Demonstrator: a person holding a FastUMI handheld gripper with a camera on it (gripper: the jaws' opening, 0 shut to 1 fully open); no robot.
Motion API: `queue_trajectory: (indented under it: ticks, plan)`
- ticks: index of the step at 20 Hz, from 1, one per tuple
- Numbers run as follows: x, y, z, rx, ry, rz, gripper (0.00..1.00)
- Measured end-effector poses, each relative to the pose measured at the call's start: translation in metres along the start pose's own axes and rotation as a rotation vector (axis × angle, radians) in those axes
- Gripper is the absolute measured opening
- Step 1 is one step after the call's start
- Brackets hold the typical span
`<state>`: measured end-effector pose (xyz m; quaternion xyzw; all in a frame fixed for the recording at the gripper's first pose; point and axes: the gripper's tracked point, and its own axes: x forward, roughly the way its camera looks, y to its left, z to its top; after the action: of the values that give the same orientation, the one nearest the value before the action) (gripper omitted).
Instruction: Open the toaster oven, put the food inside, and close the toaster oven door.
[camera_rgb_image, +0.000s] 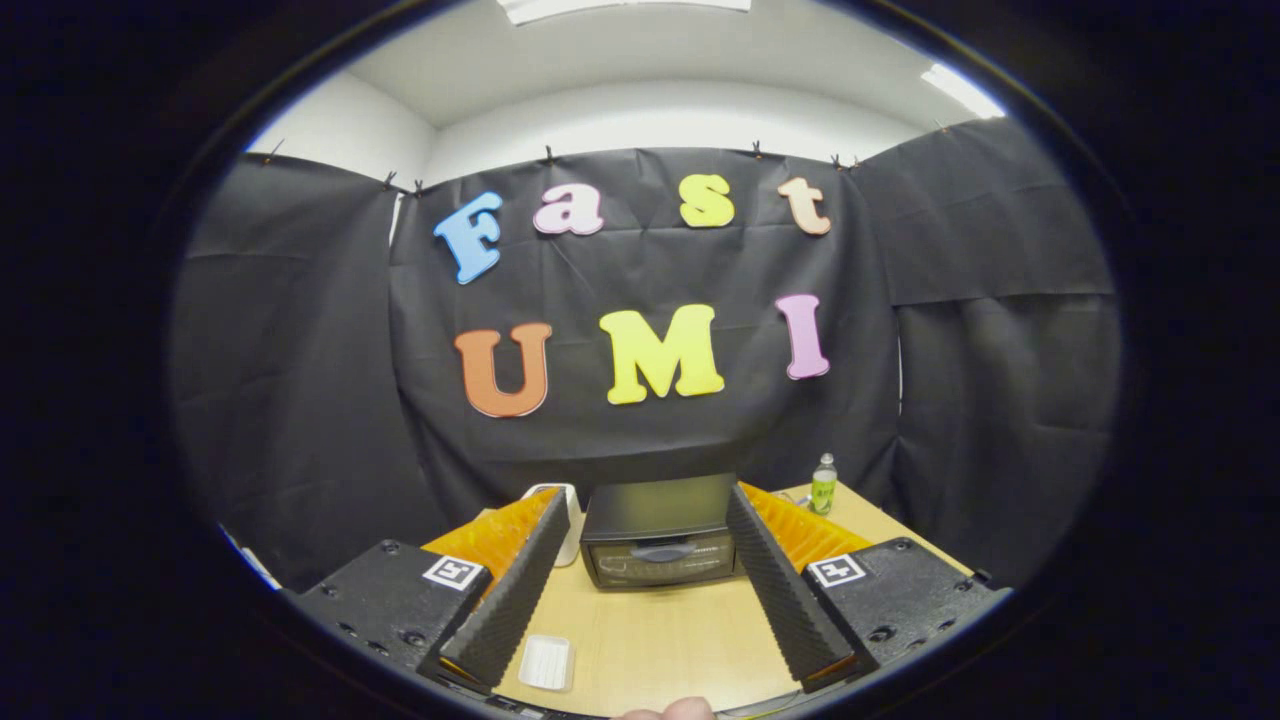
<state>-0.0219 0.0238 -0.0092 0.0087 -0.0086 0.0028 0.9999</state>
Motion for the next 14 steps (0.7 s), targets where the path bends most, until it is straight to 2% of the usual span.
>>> queue_trajectory:
  ticks: [14]
  plan:
    - [0.0025, 0.0061, -0.0037, -0.019, 0.017, 0.011, 1.0]
